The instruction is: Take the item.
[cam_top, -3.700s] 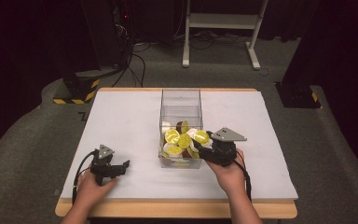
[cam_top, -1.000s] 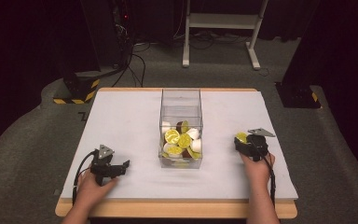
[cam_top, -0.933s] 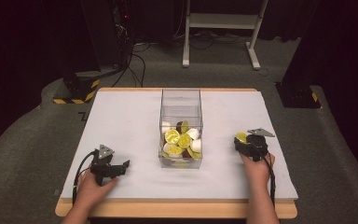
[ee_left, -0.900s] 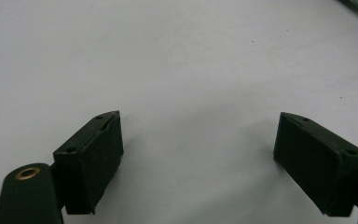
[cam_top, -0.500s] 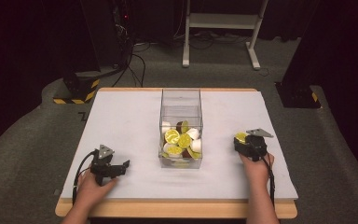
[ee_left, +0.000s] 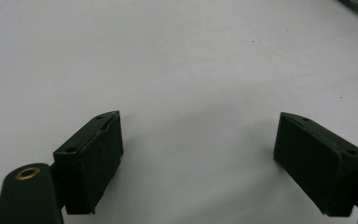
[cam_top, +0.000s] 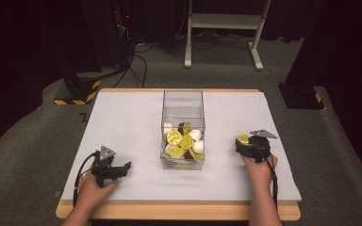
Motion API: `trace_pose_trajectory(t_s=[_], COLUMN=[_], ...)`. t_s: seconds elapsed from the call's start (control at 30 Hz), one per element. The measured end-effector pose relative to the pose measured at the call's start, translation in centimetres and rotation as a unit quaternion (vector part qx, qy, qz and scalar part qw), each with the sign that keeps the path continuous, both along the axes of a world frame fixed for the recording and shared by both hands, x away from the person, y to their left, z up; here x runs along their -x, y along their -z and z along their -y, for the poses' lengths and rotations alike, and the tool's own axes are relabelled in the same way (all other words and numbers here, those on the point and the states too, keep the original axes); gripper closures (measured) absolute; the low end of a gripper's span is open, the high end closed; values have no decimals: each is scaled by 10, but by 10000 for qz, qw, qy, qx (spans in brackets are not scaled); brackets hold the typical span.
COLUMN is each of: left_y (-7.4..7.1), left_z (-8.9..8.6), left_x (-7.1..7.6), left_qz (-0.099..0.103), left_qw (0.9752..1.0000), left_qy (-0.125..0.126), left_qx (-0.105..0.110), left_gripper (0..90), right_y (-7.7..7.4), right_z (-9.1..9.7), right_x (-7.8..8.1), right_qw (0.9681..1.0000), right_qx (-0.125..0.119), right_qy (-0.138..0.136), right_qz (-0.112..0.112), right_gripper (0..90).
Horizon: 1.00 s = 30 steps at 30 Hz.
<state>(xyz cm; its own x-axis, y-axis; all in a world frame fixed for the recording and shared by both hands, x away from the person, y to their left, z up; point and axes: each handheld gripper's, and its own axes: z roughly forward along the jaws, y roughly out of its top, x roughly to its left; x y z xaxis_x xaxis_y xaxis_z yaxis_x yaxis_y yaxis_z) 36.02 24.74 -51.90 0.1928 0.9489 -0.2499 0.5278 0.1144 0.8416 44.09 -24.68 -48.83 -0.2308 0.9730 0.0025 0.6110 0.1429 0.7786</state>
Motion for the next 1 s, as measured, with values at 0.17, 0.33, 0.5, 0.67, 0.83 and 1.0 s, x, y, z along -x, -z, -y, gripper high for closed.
trace_pose_trajectory(t_s=[0.17,0.33,0.5,0.67,0.83,1.0], left_y=[0,0,0,0,0,0], left_z=[0,0,0,0,1,1], left_x=[0,0,0,0,0,0], left_qz=[-1,1,-2,19,19,16], left_qw=[10000,10000,10000,10000,10000,10000], left_qy=[-1,-4,1,-25,-27,-26], left_qx=[2,7,-2,27,34,33], left_gripper=[158,158,158,158,158,158], right_y=[-3,-6,-10,-14,-18,-23], right_z=[-2,-5,-7,-11,-17,-27], right_x=[1,3,5,8,11,16], right_qw=[10000,9999,9999,9997,9995,9989], right_qx=[8,33,5,-11,3,16], right_qy=[-27,-66,-71,-121,-215,-334], right_qz=[20,72,119,187,232,320], right_gripper=[239,233,231,233,234,234])
